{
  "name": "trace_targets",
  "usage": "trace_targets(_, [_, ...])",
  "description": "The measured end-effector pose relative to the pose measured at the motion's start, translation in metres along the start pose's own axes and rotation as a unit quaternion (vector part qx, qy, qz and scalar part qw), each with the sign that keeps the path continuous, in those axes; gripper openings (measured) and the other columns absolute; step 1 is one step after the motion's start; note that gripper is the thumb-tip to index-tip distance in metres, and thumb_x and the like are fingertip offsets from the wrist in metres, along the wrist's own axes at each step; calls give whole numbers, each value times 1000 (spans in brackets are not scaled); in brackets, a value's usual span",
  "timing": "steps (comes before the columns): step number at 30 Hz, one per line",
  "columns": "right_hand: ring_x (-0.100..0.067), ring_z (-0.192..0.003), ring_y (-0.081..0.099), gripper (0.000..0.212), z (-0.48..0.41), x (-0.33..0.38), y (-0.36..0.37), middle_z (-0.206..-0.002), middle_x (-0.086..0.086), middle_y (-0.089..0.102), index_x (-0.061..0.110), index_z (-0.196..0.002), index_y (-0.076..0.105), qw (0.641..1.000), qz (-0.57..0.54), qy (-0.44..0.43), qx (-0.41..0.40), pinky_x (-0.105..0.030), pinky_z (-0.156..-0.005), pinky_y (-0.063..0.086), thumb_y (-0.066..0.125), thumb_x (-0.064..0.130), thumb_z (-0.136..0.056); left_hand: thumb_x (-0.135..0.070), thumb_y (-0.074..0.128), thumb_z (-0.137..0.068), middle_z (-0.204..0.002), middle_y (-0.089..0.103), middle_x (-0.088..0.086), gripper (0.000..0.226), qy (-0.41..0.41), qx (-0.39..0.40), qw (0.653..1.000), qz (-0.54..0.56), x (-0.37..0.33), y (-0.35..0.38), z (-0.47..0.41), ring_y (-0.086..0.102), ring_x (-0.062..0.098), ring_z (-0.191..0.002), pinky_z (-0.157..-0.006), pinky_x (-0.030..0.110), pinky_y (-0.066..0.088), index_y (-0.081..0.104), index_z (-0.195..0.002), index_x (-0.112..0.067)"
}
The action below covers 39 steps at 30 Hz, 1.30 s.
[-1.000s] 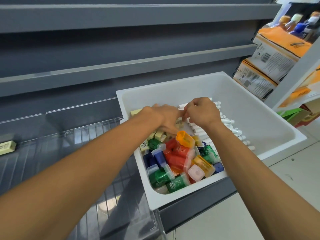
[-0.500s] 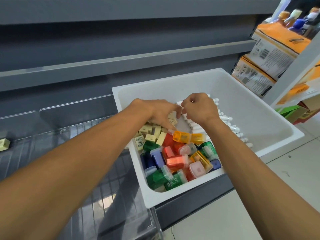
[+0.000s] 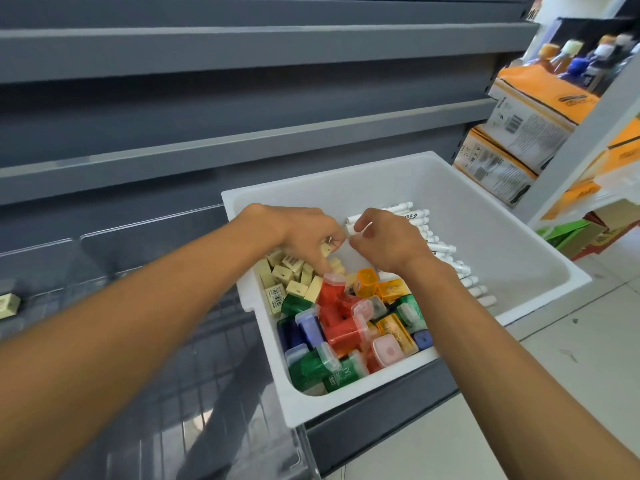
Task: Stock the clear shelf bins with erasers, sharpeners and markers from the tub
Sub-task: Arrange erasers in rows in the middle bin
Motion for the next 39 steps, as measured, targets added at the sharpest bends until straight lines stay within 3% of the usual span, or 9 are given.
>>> trace_targets(5, [-25, -114, 56, 49, 12, 17, -6, -132, -5, 56, 20, -133, 50, 995, 30, -92, 37, -35, -93, 45, 60, 43, -91, -40, 66, -87, -86, 53, -9, 17, 7, 34, 999, -31, -3, 3, 8, 53, 16, -80, -74, 36, 46, 51, -88, -33])
trace_targets(8, [-22, -117, 54, 48, 24, 10, -10, -135, -3, 55, 22, -135, 49, 992, 18, -110, 65, -32, -94, 43, 60, 42, -92, -40, 63, -89, -95, 57, -4, 13, -1, 61, 998, -13, 1, 6, 11, 55, 18, -87, -79, 38, 48, 52, -94, -35])
trace_targets(12, [-18, -110, 57, 41, 38, -12, -14, -127, 1, 60, 25, -128, 56, 991, 57, -119, 22, -27, -86, 41, 56, 46, -93, -56, 54, -90, -94, 53, -4, 23, -36, 56, 997, -27, 4, 11, 16, 53, 18, -88, -77, 38, 47, 49, -106, -40])
trace_targets(17, [-16, -99, 58, 35, 38, -7, -10, -112, 4, 64, 24, -119, 61, 988, 57, -144, 4, -31, -85, 47, 55, 47, -93, -54, 52, -91, -88, 62, -3, 29, -16, 59, 996, -62, -2, 8, 17, 59, 19, -85, -74, 37, 51, 63, -91, -28])
trace_targets(21, [-14, -90, 61, 30, 36, -7, -8, -100, 7, 65, 27, -107, 65, 986, 61, -155, 31, -35, -84, 51, 59, 50, -89, -58, 45, -94, -93, 57, -3, 31, -22, 97, 990, -103, -5, 10, 13, 57, 19, -90, -74, 37, 48, 58, -100, -31])
trace_targets(27, [-14, -85, 62, 23, 35, -6, -11, -89, 8, 67, 30, -88, 64, 986, 52, -158, 9, -35, -79, 52, 53, 50, -93, -54, 55, -89, -81, 49, -6, 31, -19, 33, 995, -88, 9, 8, 21, 52, 20, -82, -74, 38, 47, 43, -70, -32])
trace_targets(33, [-8, -86, 60, 32, 66, 1, -26, -96, 15, 67, 31, -97, 66, 981, 57, -183, -27, -36, -79, 52, 43, 52, -93, -61, 55, -85, -82, 46, -16, 23, -27, 58, 997, -46, 17, 11, 18, 54, 20, -90, -82, 40, 50, 53, -91, -39])
trace_targets(37, [-8, -88, 58, 39, 94, 2, -23, -96, 15, 64, 34, -96, 64, 981, 50, -183, -46, -35, -76, 50, 35, 59, -89, -57, 60, -83, -74, 55, -6, 31, -19, 18, 998, -61, 12, 6, 22, 55, 15, -70, -62, 33, 44, 53, -69, -29])
trace_targets(39, [-10, -85, 58, 40, 101, 4, -18, -92, 15, 63, 33, -94, 64, 979, 62, -184, -61, -36, -74, 50, 34, 60, -89, -56, 61, -83, -70, 56, -5, 33, -24, 19, 998, -58, 10, 4, 24, 54, 13, -66, -63, 33, 46, 54, -68, -28])
Point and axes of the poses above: each hand's wrist, its own z-axis away from the middle knuckle, its own y-axis out of the palm, x = y × z, the point moved 4 cm from there along -z, towards the middle knuckle
